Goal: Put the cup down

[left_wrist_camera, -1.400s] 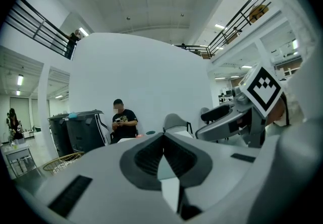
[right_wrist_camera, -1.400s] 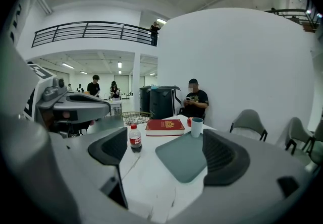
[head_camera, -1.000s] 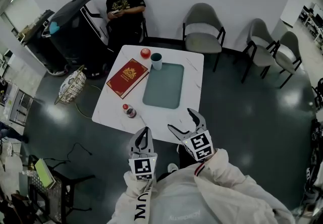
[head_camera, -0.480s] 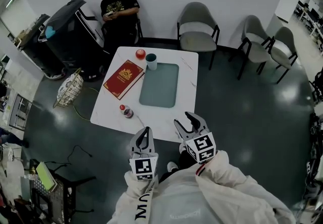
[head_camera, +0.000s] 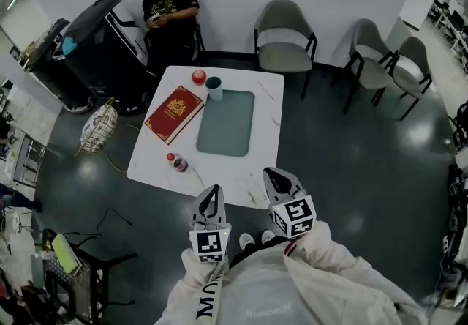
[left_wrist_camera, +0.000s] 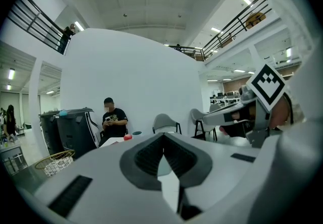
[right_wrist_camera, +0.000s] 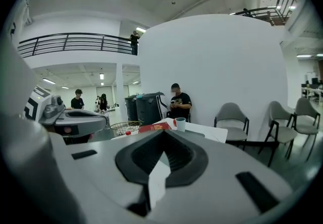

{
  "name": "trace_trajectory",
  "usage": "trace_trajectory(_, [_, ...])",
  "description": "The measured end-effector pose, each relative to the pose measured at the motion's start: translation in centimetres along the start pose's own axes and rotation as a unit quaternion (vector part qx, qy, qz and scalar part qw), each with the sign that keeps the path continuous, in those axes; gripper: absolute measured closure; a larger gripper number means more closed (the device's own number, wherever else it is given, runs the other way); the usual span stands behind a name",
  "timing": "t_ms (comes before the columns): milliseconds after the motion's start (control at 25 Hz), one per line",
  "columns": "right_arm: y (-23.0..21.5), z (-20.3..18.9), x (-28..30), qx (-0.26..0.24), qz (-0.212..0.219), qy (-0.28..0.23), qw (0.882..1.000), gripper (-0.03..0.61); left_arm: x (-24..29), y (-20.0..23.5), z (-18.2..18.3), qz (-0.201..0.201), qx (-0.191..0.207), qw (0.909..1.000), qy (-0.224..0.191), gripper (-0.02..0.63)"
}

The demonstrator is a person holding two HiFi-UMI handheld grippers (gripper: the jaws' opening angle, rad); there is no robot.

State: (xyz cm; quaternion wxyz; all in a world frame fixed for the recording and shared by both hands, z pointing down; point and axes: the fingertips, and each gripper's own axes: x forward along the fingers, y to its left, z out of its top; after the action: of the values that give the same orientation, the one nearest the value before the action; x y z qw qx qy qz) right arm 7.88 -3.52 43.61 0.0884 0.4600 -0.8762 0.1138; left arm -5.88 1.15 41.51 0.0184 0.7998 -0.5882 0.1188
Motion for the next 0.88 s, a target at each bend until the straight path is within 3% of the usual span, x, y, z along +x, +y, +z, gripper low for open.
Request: trace_trajectory(880, [-1.4, 2.9, -1.3, -0.015, 0.054, -0.044, 0.998, 0.572, 3.1, -3.6, 3.2, 0.003, 0.014, 0.9998, -0.016, 0.603])
